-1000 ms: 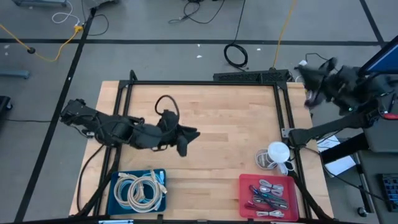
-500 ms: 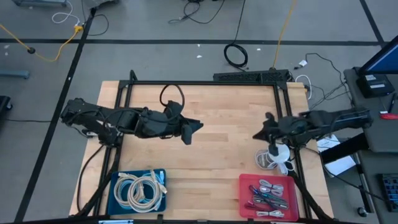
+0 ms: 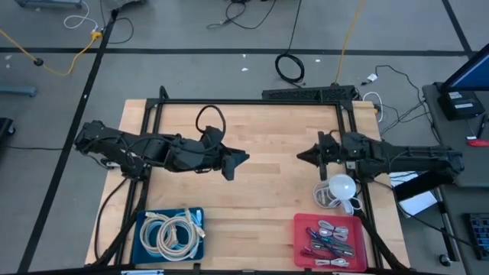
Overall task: Pick & Place USB Port
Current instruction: Return to Home Position
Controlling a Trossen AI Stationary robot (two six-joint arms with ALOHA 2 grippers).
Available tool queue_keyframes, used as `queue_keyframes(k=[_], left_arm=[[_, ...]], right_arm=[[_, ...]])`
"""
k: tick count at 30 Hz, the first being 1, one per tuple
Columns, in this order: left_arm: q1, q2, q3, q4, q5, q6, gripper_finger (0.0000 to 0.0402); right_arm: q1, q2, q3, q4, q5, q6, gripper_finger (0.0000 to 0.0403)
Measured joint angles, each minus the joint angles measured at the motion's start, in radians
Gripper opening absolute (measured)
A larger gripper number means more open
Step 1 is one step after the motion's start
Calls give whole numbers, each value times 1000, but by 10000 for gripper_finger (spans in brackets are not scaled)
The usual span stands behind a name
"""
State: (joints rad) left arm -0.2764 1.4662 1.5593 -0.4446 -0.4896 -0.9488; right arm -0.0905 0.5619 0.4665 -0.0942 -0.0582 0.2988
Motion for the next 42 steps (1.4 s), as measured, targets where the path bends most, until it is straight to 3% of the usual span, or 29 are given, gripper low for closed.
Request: queue_keyframes(k=[4, 9, 25, 35, 42], left_arm=[[1, 0, 0, -1, 1, -4, 131], [1, 0, 0, -1, 17, -11, 131], [28, 0, 0, -10, 20, -32, 131], [68, 0, 0, -9, 83, -58, 131], [84, 0, 0, -8, 99, -56, 131]], right_arm=[[-85, -1, -73, 175, -43, 46, 0], [-175, -9, -133, 240, -106, 74, 0], [-298, -145, -299, 242, -130, 82, 0], [-432, -304, -309, 229, -132, 12, 0], [-549, -448, -308, 49, -258, 3, 0]])
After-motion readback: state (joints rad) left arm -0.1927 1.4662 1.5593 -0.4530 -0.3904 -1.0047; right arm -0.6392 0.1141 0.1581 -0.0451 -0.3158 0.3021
